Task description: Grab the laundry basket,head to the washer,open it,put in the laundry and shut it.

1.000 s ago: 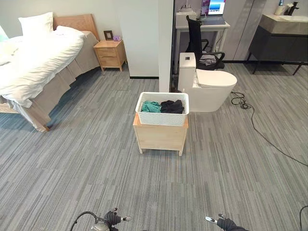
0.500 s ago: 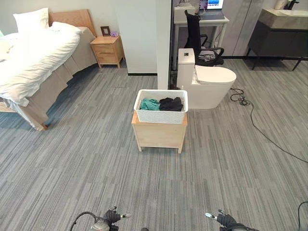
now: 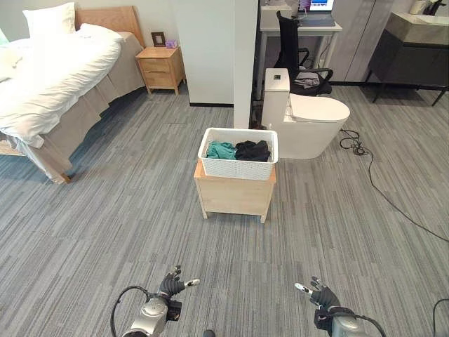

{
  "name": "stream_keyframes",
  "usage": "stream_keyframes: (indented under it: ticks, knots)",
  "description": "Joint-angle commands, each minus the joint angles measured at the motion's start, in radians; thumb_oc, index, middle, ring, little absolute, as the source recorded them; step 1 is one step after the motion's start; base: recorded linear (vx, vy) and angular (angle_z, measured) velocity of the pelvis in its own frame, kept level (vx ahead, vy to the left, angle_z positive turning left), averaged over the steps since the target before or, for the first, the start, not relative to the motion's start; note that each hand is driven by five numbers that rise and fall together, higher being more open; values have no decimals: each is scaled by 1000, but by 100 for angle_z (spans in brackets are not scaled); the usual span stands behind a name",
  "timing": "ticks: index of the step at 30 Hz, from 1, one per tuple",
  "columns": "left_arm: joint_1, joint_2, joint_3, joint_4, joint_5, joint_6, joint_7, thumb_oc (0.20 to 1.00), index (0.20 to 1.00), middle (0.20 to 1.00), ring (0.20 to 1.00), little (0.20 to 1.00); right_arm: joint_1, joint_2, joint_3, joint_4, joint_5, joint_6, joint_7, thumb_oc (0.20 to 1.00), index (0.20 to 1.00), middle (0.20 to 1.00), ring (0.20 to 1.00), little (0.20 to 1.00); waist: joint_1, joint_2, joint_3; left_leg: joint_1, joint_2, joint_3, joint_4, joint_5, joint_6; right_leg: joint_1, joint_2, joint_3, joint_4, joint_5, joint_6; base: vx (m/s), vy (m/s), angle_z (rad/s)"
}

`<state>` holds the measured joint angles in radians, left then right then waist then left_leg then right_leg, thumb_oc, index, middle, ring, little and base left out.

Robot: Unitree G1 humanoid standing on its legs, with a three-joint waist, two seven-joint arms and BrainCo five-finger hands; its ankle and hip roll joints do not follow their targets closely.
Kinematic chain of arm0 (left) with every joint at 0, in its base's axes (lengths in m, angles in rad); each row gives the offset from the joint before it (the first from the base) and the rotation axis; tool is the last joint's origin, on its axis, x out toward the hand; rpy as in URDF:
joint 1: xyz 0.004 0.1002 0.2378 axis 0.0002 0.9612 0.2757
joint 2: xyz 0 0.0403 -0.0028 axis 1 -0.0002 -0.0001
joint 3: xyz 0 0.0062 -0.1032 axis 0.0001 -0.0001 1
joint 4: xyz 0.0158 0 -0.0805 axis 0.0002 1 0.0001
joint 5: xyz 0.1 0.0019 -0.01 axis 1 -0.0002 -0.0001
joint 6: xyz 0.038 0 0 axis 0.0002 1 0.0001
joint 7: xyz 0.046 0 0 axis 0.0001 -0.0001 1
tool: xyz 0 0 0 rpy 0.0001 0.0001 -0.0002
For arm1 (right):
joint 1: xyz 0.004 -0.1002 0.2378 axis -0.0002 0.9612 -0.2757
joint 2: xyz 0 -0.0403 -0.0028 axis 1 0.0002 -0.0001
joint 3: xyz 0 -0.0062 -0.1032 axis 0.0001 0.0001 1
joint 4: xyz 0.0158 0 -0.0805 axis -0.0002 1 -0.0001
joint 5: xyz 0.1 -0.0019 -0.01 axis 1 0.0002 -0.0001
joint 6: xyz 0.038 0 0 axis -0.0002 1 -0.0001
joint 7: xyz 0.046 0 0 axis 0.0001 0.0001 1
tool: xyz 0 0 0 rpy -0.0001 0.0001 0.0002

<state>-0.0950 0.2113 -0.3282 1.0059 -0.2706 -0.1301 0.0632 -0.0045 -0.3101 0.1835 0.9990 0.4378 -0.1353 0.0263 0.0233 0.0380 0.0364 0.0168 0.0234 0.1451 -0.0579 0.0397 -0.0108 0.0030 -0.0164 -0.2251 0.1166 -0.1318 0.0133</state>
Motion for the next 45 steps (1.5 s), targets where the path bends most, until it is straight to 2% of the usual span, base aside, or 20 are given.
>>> stream_keyframes:
  ticks: [1,10,15,19,20,21,23,24,25,27,29,31,34,36,39,40,41,42,44,45]
  knots:
    - [-88,8,7,14,-17,-42,14,1000,1000,1000,1000,1000,-37,4,20,8,-4,-42,-5,1000,1000,1000,1000,1000,21,-58,11,63,-63,17,-6,-80,8,59,-79,-33,-131,169,127,0,0,0]
    - [-88,19,9,-27,-43,-43,11,1000,1000,1000,1000,1000,-63,-1,21,-31,13,-36,1,1000,1000,1000,1000,1000,33,-63,37,26,-70,5,66,-107,24,22,-99,-38,-33,155,136,13,41,0]
    - [-93,26,-1,-46,-34,-41,8,1000,1000,1000,1000,1000,-81,-5,28,-29,10,-31,6,1000,1000,1000,1000,1000,36,-58,62,10,-80,-10,87,-117,43,-31,-125,-38,85,171,153,30,100,3]
    - [-86,43,-13,-90,17,-35,12,1000,1000,1000,1000,1000,-84,-7,33,-41,4,-27,5,1000,1000,1000,1000,1000,24,-34,104,34,-93,-29,93,-128,77,-150,-172,-24,330,291,184,56,178,8]
    - [-85,48,-17,-92,24,-35,11,1000,1000,1000,1000,1000,-87,-8,32,-36,4,-25,8,1000,1000,1000,1000,1000,19,-25,113,42,-89,-29,95,-126,81,-167,-174,-27,374,300,184,156,143,26]
    - [-76,58,-17,-110,42,-32,12,1000,1000,1000,1000,1000,-85,-9,22,-50,12,-26,10,1000,1000,1000,1000,1000,3,-6,117,61,-87,-41,96,-118,77,-209,-148,-19,407,272,178,270,118,29]
    - [-78,65,-12,-101,56,-34,10,1000,1000,1000,1000,1000,-79,-16,18,-80,21,-31,12,1000,1000,1000,1000,1000,-8,-2,115,85,-99,-41,86,-114,62,-240,-155,-86,290,234,155,257,51,9]
    - [-79,65,-12,-100,56,-34,10,1000,1000,1000,1000,1000,-79,-16,18,-80,21,-31,12,1000,1000,1000,1000,1000,-10,0,117,88,-98,-44,86,-114,62,-236,-154,-89,288,233,155,209,-39,16]
    - [-85,61,-11,-77,61,-33,9,1000,1000,1000,1000,1000,-80,-22,19,-76,18,-33,9,1000,1000,1000,1000,1000,-18,-4,114,102,-103,-52,86,-126,47,-248,-159,-107,180,229,147,238,-71,15]
    - [-93,54,-8,-57,62,-34,14,1000,1000,1000,1000,1000,-77,-22,22,-65,20,-35,3,1000,1000,1000,1000,1000,-37,-11,114,132,-107,-68,88,-130,25,-280,-134,-65,29,272,154,330,-102,26]
    - [-103,48,-2,-37,62,-36,13,1000,1000,1000,1000,1000,-73,-17,23,-57,11,-30,3,1000,1000,1000,1000,1000,-44,-16,111,169,-101,-67,73,-137,10,-305,-141,-99,-80,331,175,340,-105,20]
    - [-101,42,2,-25,65,-34,9,1000,1000,1000,1000,1000,-62,-11,24,-58,1,-24,7,1000,1000,1000,1000,1000,-60,-16,108,199,-92,-77,66,-141,-2,-320,-149,-114,-114,356,184,338,-91,11]
    - [-101,33,-8,-19,63,-33,8,1000,1000,1000,1000,1000,-28,-10,27,-57,1,-20,13,1000,1000,1000,1000,1000,-89,-22,86,234,-81,-103,77,-144,-21,-302,-121,-46,-111,370,164,354,-108,27]
    - [-112,19,-18,5,53,-33,7,1000,1000,1000,1000,1000,-14,-15,23,-44,-2,-18,16,1000,1000,1000,1000,1000,-102,-15,70,239,-61,-124,107,-110,-44,-284,-89,-38,-96,355,145,370,-171,93]
    - [-109,16,-21,9,27,-30,0,1000,1000,1000,1000,1000,5,-28,27,-48,-15,-14,26,1000,1000,1000,1000,1000,-108,-3,57,224,-26,-140,215,13,-103,-245,-34,-51,-57,301,100,364,-188,45]
    - [-107,20,-22,8,28,-28,0,1000,1000,1000,1000,1000,16,-34,30,-64,-21,-13,25,1000,1000,1000,1000,1000,-110,-10,55,183,-10,-131,321,78,-133,-219,-21,-54,-60,281,81,250,-158,3]
    - [-107,21,-22,8,28,-28,0,1000,1000,1000,1000,1000,16,-33,30,-64,-21,-13,25,1000,1000,1000,1000,1000,-113,-13,52,179,-13,-134,321,81,-133,-222,-25,-56,-60,282,81,371,-299,0]
    - [-112,31,-14,-9,7,-21,4,1000,1000,1000,1000,1000,25,-45,27,-88,-17,-13,20,1000,1000,1000,1000,1000,-95,-43,70,75,18,-104,544,166,-157,-160,-11,-57,-74,243,45,350,-323,-1]
    - [-138,38,-4,-16,-20,-18,20,1000,1000,1000,1000,1000,23,-51,33,-96,-14,-14,7,1000,1000,1000,1000,1000,-75,-81,102,-30,42,-43,705,159,-125,-99,-11,-53,-96,204,16,380,-359,-1]
    - [-147,38,-8,-19,-31,-18,19,1000,1000,1000,1000,1000,22,-56,34,-96,-11,-11,3,1000,1000,1000,1000,1000,-72,-91,111,-72,59,-7,685,150,-110,-82,-15,-54,-104,197,17,263,-201,0]
